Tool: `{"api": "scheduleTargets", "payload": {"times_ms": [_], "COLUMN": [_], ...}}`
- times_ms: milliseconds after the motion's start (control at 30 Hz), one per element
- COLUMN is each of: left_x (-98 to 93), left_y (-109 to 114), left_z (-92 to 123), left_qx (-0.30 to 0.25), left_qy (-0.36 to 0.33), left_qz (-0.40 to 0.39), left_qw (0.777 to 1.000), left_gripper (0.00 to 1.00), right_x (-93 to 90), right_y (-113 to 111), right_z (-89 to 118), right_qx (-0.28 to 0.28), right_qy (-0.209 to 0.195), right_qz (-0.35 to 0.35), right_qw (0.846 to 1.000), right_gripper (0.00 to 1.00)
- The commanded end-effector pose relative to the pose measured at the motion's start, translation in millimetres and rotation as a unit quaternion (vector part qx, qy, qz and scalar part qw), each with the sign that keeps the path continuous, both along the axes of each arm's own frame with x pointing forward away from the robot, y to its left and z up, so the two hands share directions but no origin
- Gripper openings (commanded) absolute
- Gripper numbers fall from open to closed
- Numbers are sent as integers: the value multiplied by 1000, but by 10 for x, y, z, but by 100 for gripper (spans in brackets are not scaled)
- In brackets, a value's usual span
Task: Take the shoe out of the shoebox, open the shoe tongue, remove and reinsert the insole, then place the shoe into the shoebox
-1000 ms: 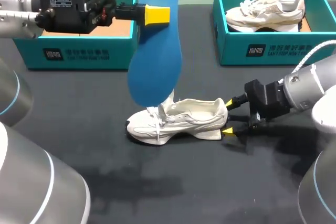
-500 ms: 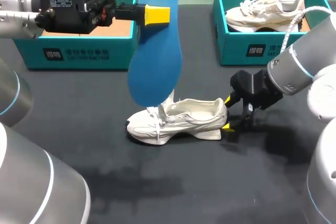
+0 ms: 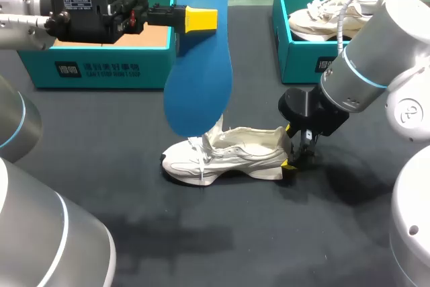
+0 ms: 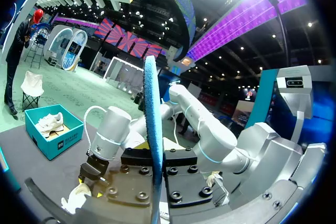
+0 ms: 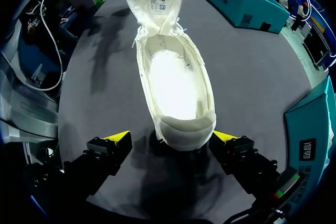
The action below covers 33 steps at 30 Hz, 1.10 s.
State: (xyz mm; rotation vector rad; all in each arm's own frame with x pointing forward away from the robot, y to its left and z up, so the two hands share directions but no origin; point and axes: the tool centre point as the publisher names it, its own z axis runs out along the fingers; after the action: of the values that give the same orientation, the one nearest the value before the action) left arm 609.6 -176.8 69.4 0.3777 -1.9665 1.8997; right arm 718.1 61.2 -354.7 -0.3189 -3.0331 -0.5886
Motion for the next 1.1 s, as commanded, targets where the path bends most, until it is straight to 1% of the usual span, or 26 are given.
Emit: {"api": "scheduleTargets", "payload": {"times_ms": [33,200,467,633,867,1100], "left_x": [17,17,17,17,17,17], "left_y": [-16,-16,-16,-16,-16,-16], "left_z": [6,6,6,6,6,6], "left_qx": [2,2,2,2,2,2], "left_qy": [0,0,0,0,0,0], "left_qz": [-1,-1,-1,-1,-1,-1], "left_qw": [1000,1000,1000,1000,1000,1000], "left_gripper": [0,0,0,0,0,0], "right_x": [-68,-63,101,134,172,256], "right_y": [-29,40,178,249,284,342], "right_z": [261,338,331,347,337,410], "right_qx": [-187,-226,-278,-286,-286,-273], "right_qy": [28,5,-8,-16,-19,-31], "right_qz": [14,23,38,43,51,50], "right_qw": [982,974,960,957,957,960], "right_gripper": [100,100,100,100,100,100]}}
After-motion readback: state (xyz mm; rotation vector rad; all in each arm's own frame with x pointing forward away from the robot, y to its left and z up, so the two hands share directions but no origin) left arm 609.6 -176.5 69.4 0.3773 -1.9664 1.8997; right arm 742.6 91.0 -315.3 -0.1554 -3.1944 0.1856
